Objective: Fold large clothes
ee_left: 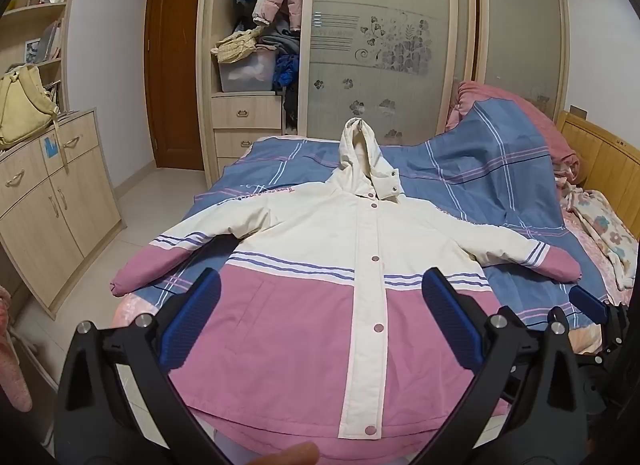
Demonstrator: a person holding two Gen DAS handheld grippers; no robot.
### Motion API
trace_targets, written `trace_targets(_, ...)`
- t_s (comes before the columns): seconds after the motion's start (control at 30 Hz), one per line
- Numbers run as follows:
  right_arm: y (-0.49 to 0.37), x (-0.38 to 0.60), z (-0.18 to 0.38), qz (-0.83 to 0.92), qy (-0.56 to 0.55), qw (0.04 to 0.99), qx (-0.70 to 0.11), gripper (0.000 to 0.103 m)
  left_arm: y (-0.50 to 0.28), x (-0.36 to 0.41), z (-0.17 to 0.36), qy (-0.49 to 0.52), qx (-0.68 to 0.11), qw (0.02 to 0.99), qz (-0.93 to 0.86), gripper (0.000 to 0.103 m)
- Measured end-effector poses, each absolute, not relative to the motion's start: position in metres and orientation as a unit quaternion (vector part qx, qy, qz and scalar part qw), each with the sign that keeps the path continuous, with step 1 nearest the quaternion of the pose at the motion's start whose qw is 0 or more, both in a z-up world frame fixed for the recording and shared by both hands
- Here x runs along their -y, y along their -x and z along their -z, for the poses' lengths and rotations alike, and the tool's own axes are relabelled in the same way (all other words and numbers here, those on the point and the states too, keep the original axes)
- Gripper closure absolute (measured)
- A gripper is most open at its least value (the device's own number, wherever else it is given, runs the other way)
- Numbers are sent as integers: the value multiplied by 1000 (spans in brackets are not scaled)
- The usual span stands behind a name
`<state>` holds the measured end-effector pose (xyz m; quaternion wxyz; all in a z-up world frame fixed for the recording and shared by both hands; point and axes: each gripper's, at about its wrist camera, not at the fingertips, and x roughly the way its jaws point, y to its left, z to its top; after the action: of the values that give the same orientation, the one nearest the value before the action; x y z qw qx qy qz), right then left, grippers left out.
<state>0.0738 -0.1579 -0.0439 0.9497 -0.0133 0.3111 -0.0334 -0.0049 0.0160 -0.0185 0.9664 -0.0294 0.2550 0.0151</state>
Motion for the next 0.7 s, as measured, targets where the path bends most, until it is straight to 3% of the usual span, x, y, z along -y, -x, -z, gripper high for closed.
trace_targets(0.7, -78, 165, 62, 31, 10, 947, -318, 1, -4, -8, 27, 25, -271, 962, -16, 2)
